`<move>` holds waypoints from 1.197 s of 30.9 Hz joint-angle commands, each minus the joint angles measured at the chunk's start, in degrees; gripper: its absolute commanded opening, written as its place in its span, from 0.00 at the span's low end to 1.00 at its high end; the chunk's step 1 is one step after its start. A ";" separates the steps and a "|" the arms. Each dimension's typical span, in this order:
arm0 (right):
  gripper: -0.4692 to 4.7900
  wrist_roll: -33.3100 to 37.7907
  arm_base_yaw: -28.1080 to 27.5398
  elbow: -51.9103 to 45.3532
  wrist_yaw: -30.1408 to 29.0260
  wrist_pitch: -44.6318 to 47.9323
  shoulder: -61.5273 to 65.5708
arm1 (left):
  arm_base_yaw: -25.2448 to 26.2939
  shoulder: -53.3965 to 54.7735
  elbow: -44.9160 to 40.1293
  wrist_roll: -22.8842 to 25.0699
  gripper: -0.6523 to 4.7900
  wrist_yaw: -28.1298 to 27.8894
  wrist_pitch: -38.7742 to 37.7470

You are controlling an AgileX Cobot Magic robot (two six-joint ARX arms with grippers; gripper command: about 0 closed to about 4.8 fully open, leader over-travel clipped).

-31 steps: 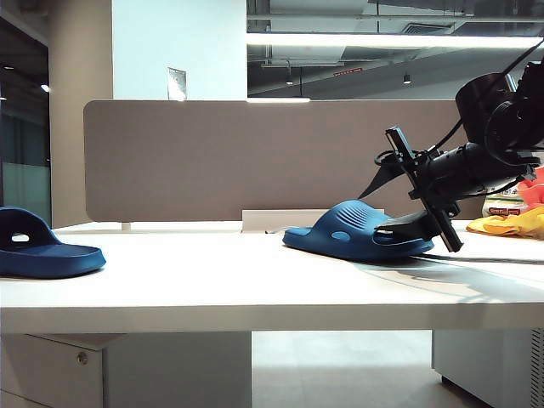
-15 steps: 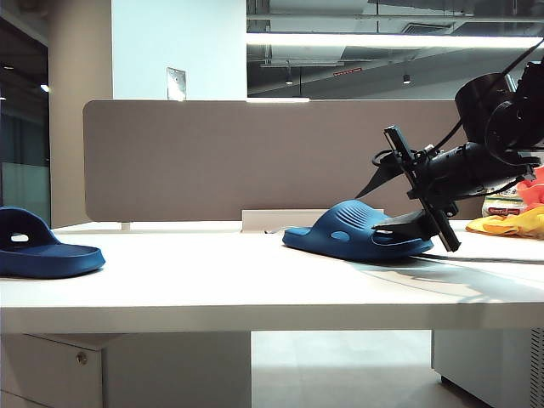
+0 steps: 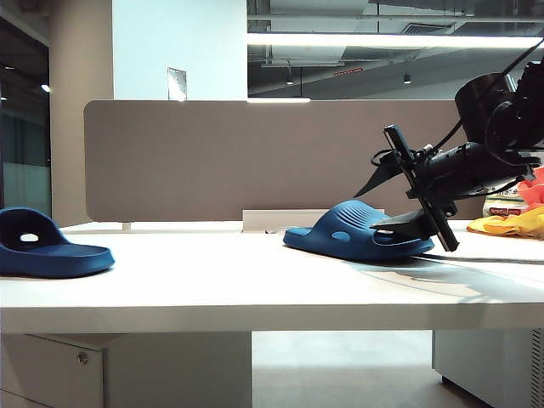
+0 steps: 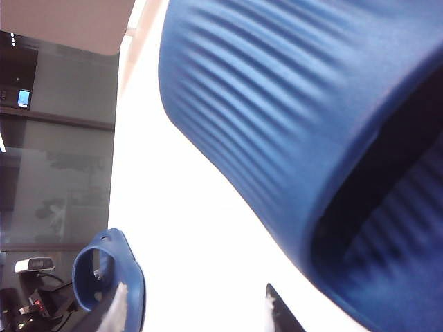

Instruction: Interlock the pair of blue slippers on the table with their fronts facing up.

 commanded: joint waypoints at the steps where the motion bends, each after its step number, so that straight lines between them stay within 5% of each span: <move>1: 0.57 -0.35 0.13 0.20 -0.68 0.76 -0.26 | -1.27 0.61 0.11 1.36 0.42 3.80 -1.05; 8: 0.57 -0.28 0.13 0.50 -1.44 0.96 -0.26 | -3.26 0.66 0.07 6.60 0.43 11.52 -8.83; 12: 0.57 0.02 0.13 0.52 -1.92 1.22 -0.26 | -7.37 0.66 0.07 10.93 0.47 10.62 -12.28; 18: 0.57 0.04 0.13 0.52 -2.54 1.22 -0.26 | -12.15 1.44 0.00 11.10 0.55 8.83 -12.50; 19: 0.57 0.04 0.13 0.52 -2.51 1.25 -0.26 | -12.33 1.73 -0.02 11.08 0.51 8.90 -12.66; 21: 0.57 0.04 0.11 0.52 -2.54 1.49 -0.26 | -12.83 1.84 -0.02 11.10 0.18 8.94 -13.05; 22: 0.57 0.07 0.11 0.52 -2.47 1.62 -0.26 | -12.83 1.81 0.00 11.08 0.14 9.11 -13.03; 37: 0.57 0.94 -1.92 0.55 7.67 1.14 -0.24 | -16.79 -0.90 0.17 10.62 0.11 23.08 -11.52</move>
